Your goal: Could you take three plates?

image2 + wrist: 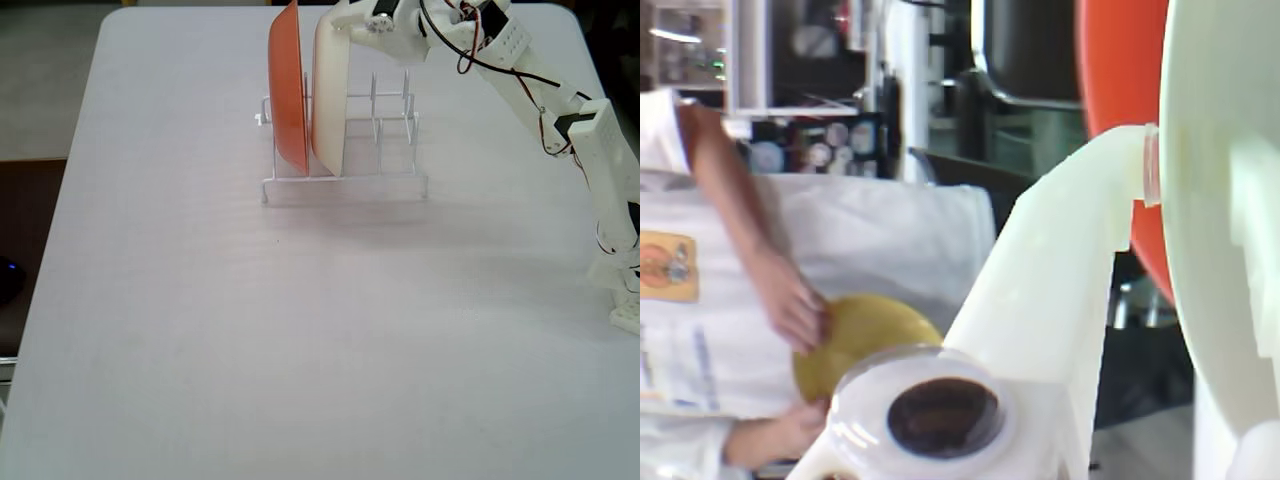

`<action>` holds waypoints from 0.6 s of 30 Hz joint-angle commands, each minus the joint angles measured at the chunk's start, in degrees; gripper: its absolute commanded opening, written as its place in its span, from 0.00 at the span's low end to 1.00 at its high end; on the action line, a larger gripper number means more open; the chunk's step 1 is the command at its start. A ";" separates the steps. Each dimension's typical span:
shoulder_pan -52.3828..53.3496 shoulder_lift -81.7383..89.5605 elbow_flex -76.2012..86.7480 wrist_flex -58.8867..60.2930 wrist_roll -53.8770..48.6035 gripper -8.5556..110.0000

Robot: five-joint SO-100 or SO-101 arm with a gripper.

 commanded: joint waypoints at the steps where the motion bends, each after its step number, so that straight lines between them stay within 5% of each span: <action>1: 1.67 8.26 -4.48 -0.26 1.85 0.07; 18: 8.26 27.86 3.43 -2.20 0.26 0.07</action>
